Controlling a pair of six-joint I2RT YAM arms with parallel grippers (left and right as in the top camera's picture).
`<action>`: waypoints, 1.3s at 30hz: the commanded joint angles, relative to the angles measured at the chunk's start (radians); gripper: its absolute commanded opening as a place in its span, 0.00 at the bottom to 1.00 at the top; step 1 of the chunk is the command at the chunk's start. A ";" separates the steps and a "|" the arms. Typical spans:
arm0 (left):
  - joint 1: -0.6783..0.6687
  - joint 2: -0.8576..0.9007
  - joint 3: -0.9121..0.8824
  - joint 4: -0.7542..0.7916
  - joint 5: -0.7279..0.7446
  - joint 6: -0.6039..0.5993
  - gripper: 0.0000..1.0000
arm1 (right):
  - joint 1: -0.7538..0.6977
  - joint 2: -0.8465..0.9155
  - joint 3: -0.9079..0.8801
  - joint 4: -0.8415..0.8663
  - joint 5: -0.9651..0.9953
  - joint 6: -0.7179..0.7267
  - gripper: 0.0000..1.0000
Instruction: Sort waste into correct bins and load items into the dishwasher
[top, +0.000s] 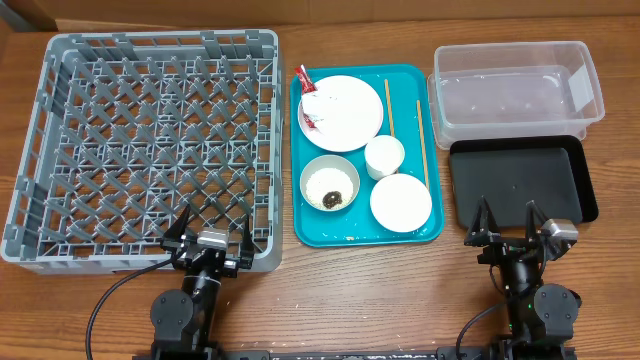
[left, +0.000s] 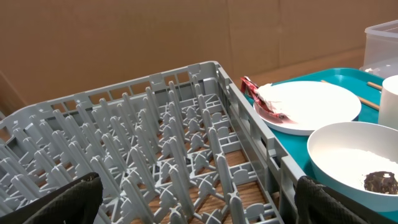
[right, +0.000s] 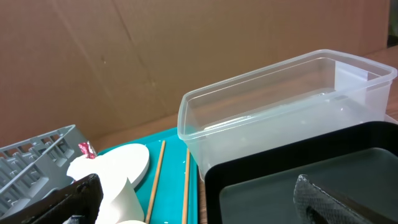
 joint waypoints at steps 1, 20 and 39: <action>0.006 -0.008 -0.007 0.001 -0.007 0.016 1.00 | -0.002 -0.009 -0.011 0.008 0.006 -0.001 1.00; 0.006 -0.008 -0.007 0.001 -0.007 0.016 1.00 | -0.002 -0.009 -0.011 0.008 0.006 -0.001 1.00; 0.006 -0.008 -0.007 0.002 -0.007 0.064 1.00 | -0.002 -0.009 -0.011 0.008 0.006 -0.001 1.00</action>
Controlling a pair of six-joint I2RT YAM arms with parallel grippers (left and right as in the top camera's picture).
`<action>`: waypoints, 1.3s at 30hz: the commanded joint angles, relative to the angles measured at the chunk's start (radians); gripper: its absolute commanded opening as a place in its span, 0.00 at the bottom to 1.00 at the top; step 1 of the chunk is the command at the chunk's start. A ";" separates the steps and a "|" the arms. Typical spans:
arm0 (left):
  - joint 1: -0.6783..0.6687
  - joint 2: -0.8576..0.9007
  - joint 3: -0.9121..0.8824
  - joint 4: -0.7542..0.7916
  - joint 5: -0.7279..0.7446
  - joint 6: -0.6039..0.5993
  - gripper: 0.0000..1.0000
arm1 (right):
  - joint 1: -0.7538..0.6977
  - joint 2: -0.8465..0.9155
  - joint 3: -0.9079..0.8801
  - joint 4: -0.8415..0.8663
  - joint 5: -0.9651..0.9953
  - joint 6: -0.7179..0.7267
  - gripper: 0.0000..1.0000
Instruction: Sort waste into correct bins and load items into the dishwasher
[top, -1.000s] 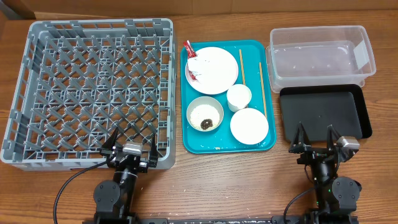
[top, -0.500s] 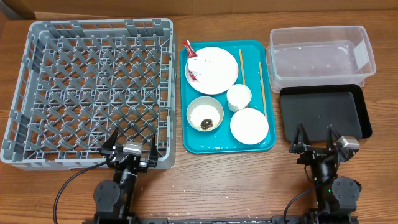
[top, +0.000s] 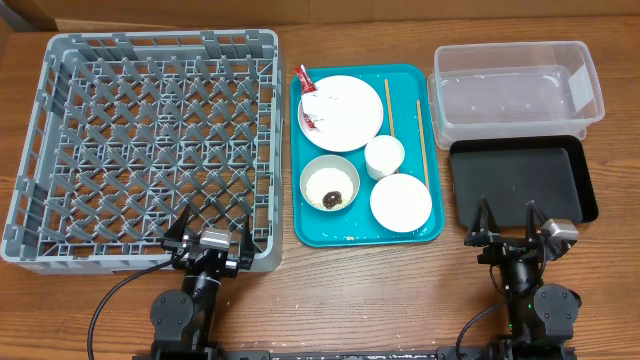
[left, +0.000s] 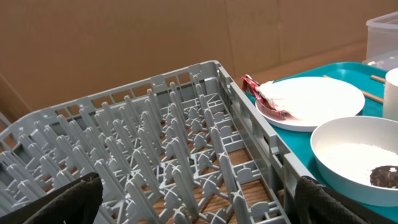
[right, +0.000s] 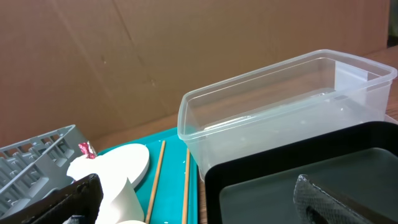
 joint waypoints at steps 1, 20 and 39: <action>0.006 -0.008 -0.007 0.001 -0.007 0.021 1.00 | -0.002 -0.009 -0.011 0.009 0.005 0.000 1.00; 0.005 -0.008 0.017 0.081 0.031 -0.246 1.00 | -0.002 -0.009 0.007 0.020 -0.166 -0.033 1.00; 0.005 0.312 0.463 -0.082 0.005 -0.252 1.00 | -0.002 0.080 0.396 -0.169 -0.278 -0.152 1.00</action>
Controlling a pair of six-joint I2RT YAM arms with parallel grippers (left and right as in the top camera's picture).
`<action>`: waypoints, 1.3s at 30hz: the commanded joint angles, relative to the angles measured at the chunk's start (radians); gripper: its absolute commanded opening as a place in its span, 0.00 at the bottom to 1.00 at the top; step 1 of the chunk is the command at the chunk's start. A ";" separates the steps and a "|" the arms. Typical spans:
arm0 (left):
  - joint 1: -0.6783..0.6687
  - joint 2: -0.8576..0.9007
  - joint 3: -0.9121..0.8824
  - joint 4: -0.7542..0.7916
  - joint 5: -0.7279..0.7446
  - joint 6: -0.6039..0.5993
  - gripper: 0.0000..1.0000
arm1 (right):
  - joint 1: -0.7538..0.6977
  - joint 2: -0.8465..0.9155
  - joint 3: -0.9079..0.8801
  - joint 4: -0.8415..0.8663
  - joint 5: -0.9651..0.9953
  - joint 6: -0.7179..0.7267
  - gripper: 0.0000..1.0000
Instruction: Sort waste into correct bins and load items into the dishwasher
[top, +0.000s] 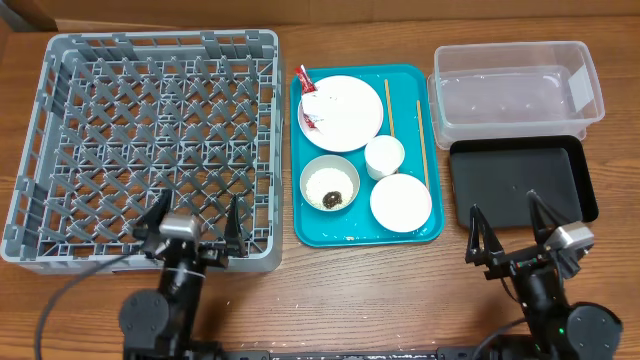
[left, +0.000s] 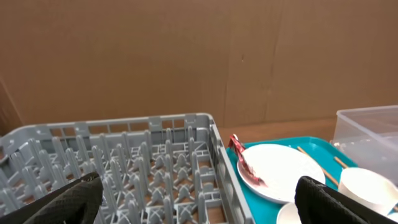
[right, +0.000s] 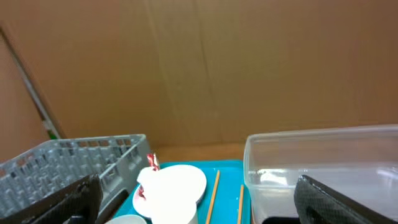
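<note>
A teal tray (top: 408, 84) holds a white plate (top: 348, 112) with a red wrapper (top: 310, 100) on its left rim. Also on it are a bowl with dark scraps (top: 330, 185), a cup (top: 384, 155), a plain white bowl (top: 401, 202) and two chopsticks (top: 388, 105). The grey dish rack (top: 160, 40) lies to the left. My left gripper (top: 193, 215) hangs open over the rack's front edge, nothing between its fingers. My right gripper (top: 505, 225) hangs open in front of the black bin (top: 515, 180). The plate (left: 280, 171) and wrapper (left: 239, 158) show in the left wrist view.
A clear plastic bin (top: 590, 100) stands at the back right, behind the black bin. Brown cardboard walls close off the far side. Bare wooden table runs along the front edge around both arms.
Both grippers have risen from the table's front edge and stand higher, still open. Both wrist views now look across the rack and tray from higher up. Nothing on the table moved.
Both grippers sat open and low at the front edge, the left by the rack, the right by the black bin. At the following moment the left wrist view had lifted slightly. Now both arms are raised, open and holding nothing.
</note>
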 joint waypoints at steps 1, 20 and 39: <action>0.005 0.128 0.149 -0.038 -0.006 -0.013 1.00 | -0.002 0.060 0.108 -0.034 -0.037 -0.058 1.00; 0.004 0.826 1.162 -0.700 0.099 -0.013 1.00 | -0.002 0.747 0.694 -0.308 -0.235 -0.063 1.00; 0.004 0.872 1.171 -0.841 -0.040 -0.013 1.00 | 0.367 1.648 1.304 -0.426 -0.097 -0.244 1.00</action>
